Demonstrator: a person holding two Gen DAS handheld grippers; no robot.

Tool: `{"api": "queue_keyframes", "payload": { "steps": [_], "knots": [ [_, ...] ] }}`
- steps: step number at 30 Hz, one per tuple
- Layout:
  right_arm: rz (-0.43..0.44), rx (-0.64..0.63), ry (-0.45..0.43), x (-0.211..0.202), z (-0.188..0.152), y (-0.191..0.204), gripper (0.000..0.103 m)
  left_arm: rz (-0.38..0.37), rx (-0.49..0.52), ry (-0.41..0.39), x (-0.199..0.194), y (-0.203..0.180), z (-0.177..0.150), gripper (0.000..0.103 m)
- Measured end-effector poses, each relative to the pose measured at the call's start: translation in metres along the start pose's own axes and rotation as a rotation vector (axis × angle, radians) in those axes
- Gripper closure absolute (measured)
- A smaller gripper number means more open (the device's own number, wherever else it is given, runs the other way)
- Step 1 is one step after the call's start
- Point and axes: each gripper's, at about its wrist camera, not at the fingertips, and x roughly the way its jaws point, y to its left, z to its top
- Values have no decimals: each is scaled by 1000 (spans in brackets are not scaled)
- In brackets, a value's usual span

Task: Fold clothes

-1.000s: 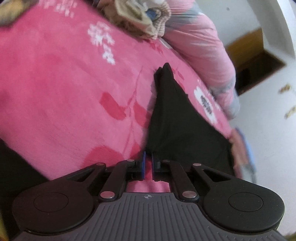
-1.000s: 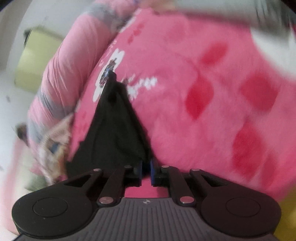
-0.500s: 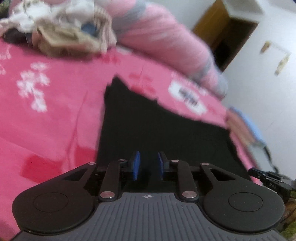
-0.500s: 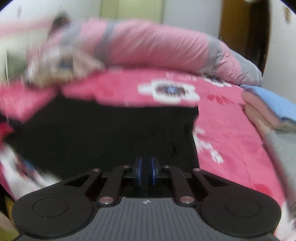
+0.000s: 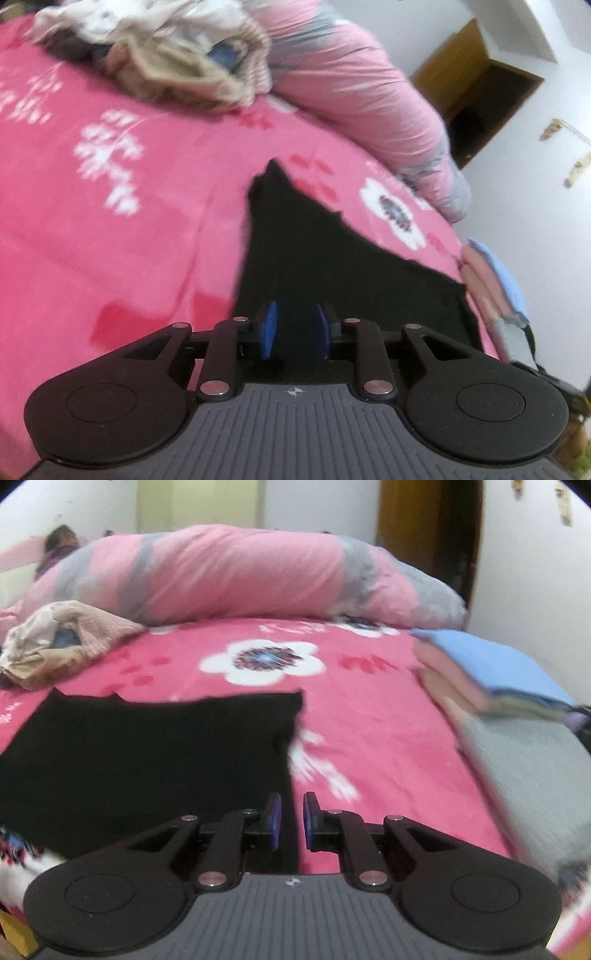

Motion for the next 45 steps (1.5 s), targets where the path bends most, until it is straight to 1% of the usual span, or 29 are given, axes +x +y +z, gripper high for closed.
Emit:
{"api": "queue_keyframes", "payload": {
  "steps": [3,6,7,9,12,15,18,21,22,24,25,26,28,29,31,34,35,36,38,40,41,45],
  "knots": [
    [21,-28,1,31,14,7,90,5,35,6,19,-12,11,78],
    [42,-40,6,60,32,10,90,29,88,23,41,-24,26,78],
    [56,-41,8,68,39,10,90,54,125,24,50,-29,32,78],
    [101,-56,18,83,53,14,90,97,218,25,67,-39,41,78],
    [174,-121,39,105,69,30,90,137,337,43,95,-47,52,77],
    [248,-147,69,133,82,45,90,146,383,58,119,-45,61,77],
    [294,-115,112,167,96,52,90,150,382,43,133,-39,69,77],
    [334,-43,134,203,104,51,90,158,345,8,141,-27,72,77],
    [334,-11,145,217,107,49,90,157,318,3,144,-21,73,77],
    [288,63,169,241,109,40,90,149,266,-6,147,-8,76,77],
    [285,110,167,246,110,33,90,135,237,-13,146,-2,77,77],
    [275,154,163,250,111,28,90,121,207,-19,145,4,79,77],
    [215,217,141,245,117,20,89,98,158,-41,140,12,84,77],
    [200,215,118,238,120,20,89,95,139,-55,136,15,86,77],
    [227,198,75,218,127,26,89,92,104,-84,128,21,91,76],
    [359,108,39,188,138,57,87,69,62,-100,121,32,92,72],
    [404,61,43,182,142,71,83,61,48,-105,119,35,92,72],
    [451,1,52,178,144,90,75,53,34,-110,117,39,92,72],
    [536,-134,73,174,147,131,63,26,6,-105,116,46,92,72],
    [585,-290,59,170,145,175,63,-9,-23,-81,120,54,90,71],
    [596,-352,50,170,144,193,63,-23,-38,-70,122,57,90,71],
    [646,-561,30,177,135,254,65,-42,-108,-61,127,69,92,71]
  ]
}}
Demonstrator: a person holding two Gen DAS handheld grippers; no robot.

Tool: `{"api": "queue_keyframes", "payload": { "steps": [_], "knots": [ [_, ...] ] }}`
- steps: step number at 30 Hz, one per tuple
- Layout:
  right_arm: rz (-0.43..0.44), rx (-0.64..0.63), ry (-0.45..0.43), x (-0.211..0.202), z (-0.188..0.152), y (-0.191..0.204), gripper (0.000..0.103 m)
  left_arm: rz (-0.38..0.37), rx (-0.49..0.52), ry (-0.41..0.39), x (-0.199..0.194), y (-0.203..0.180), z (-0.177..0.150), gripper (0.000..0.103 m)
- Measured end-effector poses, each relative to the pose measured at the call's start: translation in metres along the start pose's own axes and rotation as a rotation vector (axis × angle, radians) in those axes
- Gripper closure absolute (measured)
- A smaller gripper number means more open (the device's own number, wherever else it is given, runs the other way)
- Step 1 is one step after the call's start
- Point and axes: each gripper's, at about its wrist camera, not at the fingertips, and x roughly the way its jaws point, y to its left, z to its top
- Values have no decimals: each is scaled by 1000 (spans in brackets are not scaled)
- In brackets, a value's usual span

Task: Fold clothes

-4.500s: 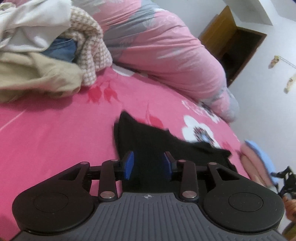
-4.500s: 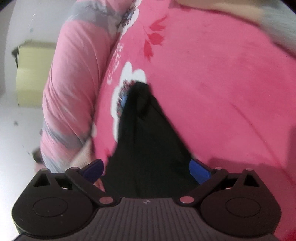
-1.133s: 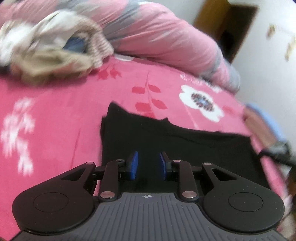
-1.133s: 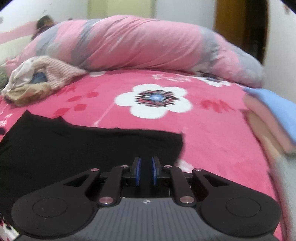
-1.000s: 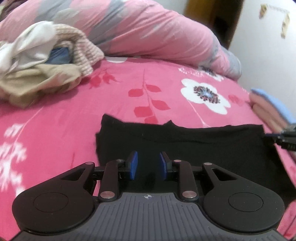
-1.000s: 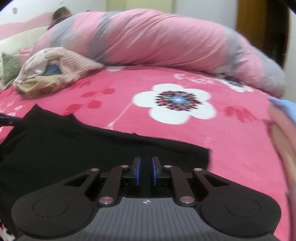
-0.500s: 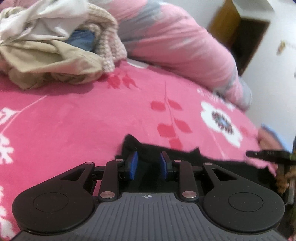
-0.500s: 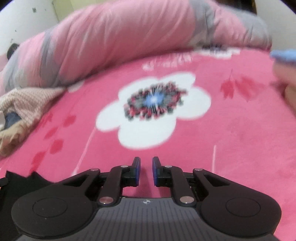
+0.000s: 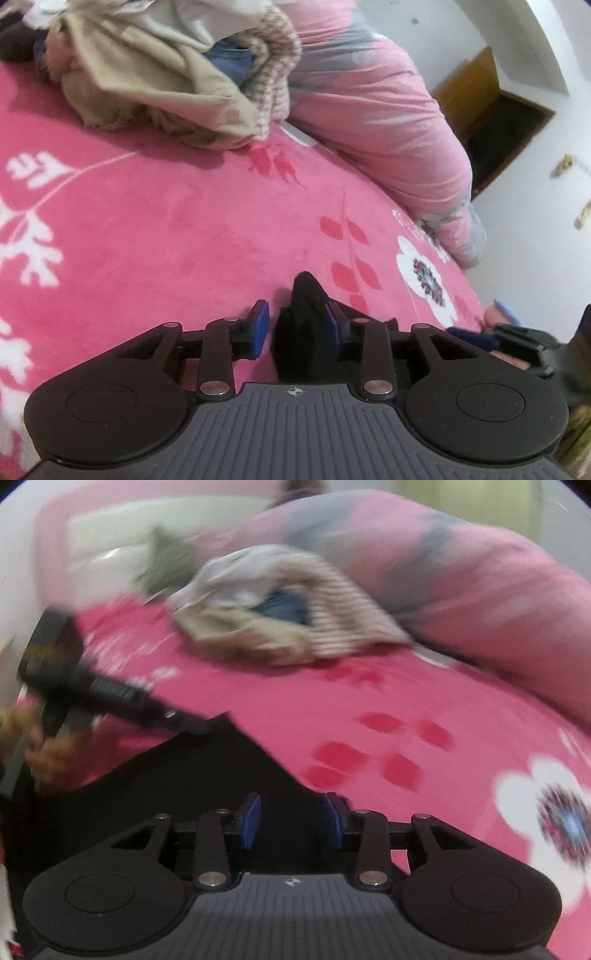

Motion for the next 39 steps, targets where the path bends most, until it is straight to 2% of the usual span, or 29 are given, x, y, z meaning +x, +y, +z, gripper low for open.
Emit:
{"api": "queue_keyframes", "payload": {
  "steps": [3,5,8,14,15,18,29,36,39],
  "knots": [
    [9,-111,38,24,6,16,66,-7,-30,19,4,6,0,71],
    [8,-174,65,38,8,25,76,1,-13,19,4,4,-1,71],
    [11,-188,93,49,9,24,80,15,20,16,5,0,-2,71],
    [28,-210,130,55,10,27,82,19,25,20,5,1,-1,71],
    [34,-217,135,55,10,28,91,19,24,20,5,1,-1,71],
    [22,-240,137,55,11,34,100,18,23,18,5,1,-1,71],
    [-117,-280,39,40,25,38,101,7,23,-2,1,1,-1,71],
    [-123,-278,44,59,16,39,101,-5,59,6,4,-6,-3,70],
    [-145,-270,40,64,12,38,100,31,99,4,7,-11,-6,71]
  ]
}}
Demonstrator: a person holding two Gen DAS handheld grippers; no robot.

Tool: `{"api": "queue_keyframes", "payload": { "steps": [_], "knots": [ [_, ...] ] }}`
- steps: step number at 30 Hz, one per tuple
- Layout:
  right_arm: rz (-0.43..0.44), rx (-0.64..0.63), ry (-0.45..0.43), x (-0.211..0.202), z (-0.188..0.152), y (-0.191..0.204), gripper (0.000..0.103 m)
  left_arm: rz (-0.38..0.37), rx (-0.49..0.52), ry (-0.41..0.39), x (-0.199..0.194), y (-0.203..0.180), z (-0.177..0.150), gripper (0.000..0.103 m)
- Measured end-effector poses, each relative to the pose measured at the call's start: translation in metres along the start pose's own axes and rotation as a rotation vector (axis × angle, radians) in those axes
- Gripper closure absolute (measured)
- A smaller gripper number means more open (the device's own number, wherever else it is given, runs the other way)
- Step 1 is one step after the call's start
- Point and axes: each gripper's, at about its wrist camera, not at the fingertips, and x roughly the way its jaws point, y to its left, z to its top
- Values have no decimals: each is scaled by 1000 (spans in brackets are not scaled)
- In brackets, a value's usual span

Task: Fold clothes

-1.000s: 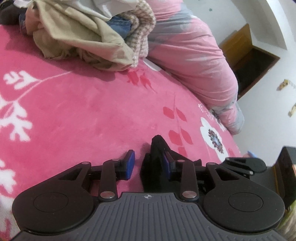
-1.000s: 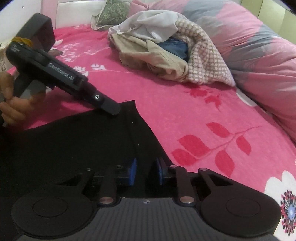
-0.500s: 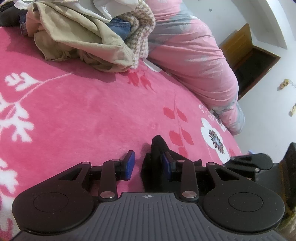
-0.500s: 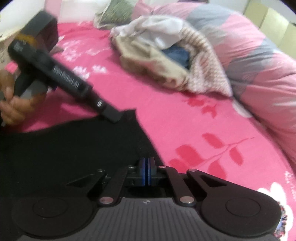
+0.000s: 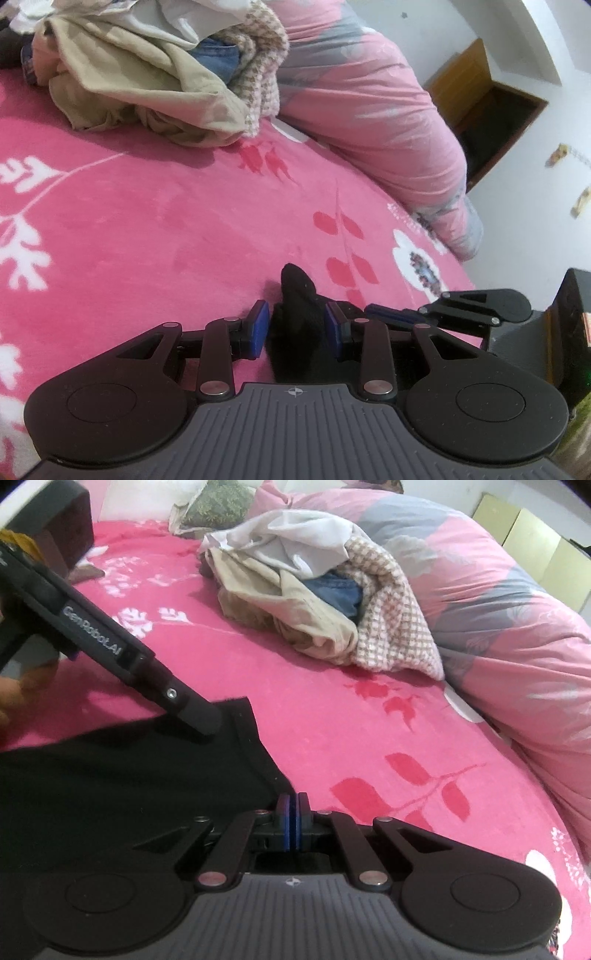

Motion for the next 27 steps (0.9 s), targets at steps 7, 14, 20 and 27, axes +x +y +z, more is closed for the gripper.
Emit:
{"api": "queue_keyframes", "payload": {
  "steps": [7,14,20,27],
  "knots": [
    [-69,296,-90,-53,-30,-62,87,15,3,1,1,1,0,74],
    [-49,322,32,-83,-84,-83,87,27,4,3,1,3,-1,74],
    [-22,179,120,-63,-97,-66,87,27,3,4,2,4,0,74],
    [22,142,153,-52,-100,-65,87,25,-1,6,3,6,1,74]
  ]
}}
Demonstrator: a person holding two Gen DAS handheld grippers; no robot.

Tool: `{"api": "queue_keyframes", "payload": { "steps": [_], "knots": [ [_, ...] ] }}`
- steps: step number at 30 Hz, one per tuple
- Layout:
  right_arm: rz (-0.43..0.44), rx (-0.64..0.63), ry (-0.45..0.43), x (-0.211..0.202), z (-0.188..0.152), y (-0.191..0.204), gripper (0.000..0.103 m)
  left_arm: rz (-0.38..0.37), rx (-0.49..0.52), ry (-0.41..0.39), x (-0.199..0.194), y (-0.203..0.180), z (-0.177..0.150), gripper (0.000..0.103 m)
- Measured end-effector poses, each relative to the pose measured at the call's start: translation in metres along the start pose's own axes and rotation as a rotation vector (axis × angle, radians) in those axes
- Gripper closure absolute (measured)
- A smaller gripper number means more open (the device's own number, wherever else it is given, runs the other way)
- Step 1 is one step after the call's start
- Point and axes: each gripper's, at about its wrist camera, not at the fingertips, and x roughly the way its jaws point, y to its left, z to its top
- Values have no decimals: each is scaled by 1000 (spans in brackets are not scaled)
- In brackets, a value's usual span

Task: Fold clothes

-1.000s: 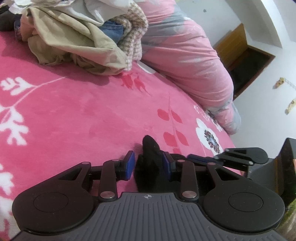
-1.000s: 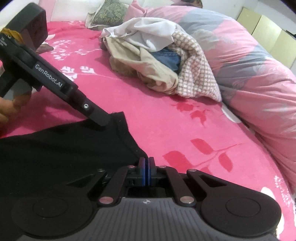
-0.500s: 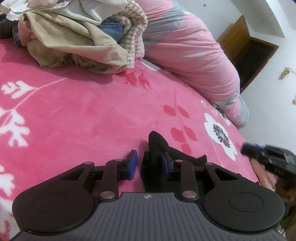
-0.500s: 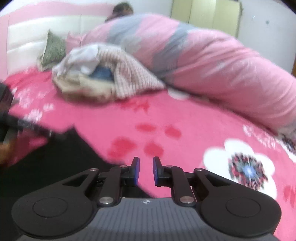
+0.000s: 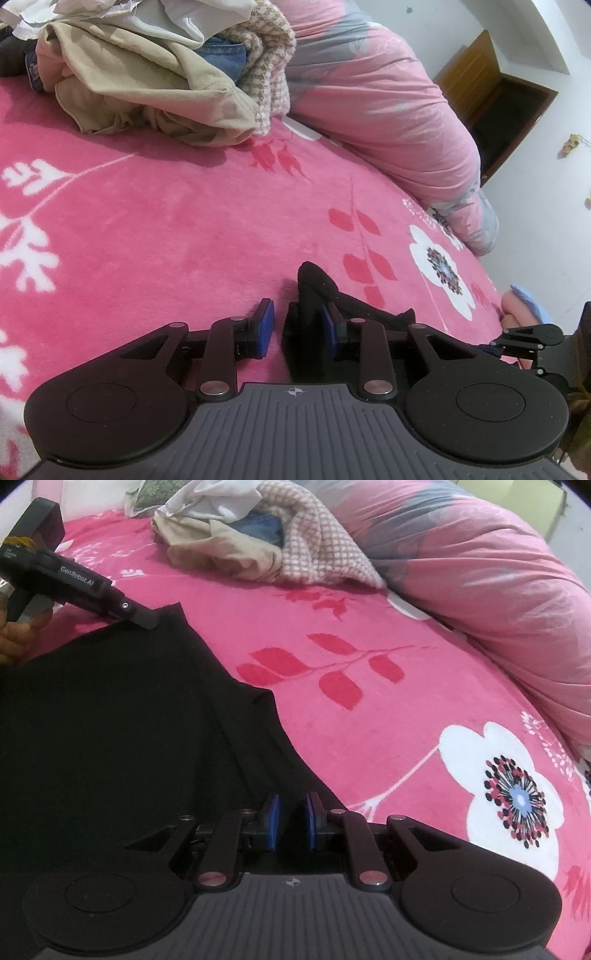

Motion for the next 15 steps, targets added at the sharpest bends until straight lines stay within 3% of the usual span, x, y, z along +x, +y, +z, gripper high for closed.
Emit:
{"api": "queue_keyframes", "payload": {
  "steps": [10,15],
  "knots": [
    [48,-12,31,4,-1,2,87,0,-3,1,0,0,0,74],
    [26,-68,28,-1,-1,15,103,-1,-9,0,0,0,0,74]
  ]
}}
